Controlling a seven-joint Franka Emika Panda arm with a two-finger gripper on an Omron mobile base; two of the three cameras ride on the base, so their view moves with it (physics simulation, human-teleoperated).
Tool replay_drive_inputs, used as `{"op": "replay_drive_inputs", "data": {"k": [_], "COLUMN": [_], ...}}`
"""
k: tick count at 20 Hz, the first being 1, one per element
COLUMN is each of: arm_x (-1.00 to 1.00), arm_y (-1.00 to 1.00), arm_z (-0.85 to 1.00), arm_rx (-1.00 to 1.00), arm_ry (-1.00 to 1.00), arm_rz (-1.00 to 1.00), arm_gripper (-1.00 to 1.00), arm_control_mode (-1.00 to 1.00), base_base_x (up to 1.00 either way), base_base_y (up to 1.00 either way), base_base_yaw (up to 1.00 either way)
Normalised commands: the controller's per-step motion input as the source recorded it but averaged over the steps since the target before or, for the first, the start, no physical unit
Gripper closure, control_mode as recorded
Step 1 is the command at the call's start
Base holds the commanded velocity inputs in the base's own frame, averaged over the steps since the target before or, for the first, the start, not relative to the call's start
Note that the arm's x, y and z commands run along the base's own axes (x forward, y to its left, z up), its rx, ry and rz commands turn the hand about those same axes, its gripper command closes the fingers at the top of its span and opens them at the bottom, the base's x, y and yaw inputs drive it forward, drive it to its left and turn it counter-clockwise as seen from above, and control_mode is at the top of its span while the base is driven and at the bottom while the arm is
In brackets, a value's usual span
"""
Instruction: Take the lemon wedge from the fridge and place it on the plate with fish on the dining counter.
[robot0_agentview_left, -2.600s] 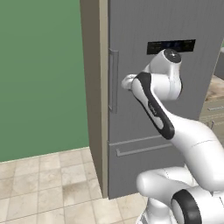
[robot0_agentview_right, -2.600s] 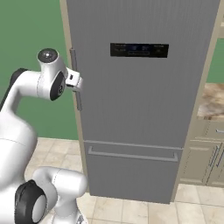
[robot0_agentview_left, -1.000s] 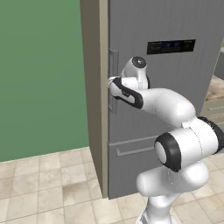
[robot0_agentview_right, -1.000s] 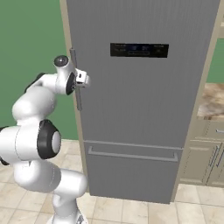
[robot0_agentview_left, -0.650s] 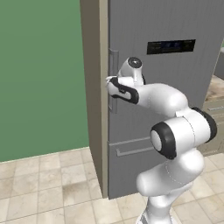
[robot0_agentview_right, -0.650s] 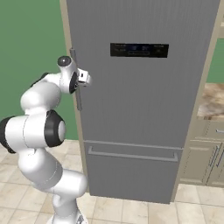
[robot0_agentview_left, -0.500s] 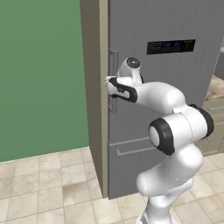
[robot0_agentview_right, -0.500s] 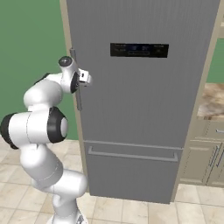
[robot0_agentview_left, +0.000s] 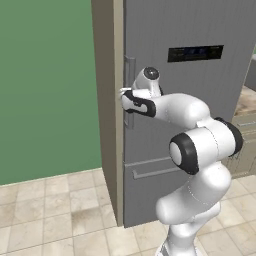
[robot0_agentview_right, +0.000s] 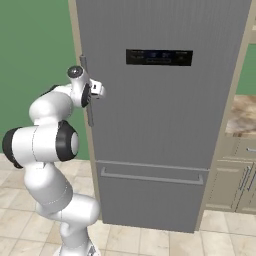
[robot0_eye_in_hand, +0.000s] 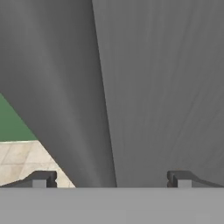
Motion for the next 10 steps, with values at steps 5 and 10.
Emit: {"op": "replay_drive_inputs", "data": {"k": [5,10], "arm_x": [0.13,0.24], "arm_y": [0.25,0.27], "arm_z": [-0.29,-0.23], "arm_rx": [0.00,0.00], "arm_ry": [-0.03,0.00], "arm_rz": [0.00,0.00], "arm_gripper": [-1.00,-1.00], "arm_control_mode": [-1.00,-1.00], "base_base_x": [0.00,0.00], "base_base_y": [0.00,0.00], "base_base_yaw": [0.00,0.00]}}
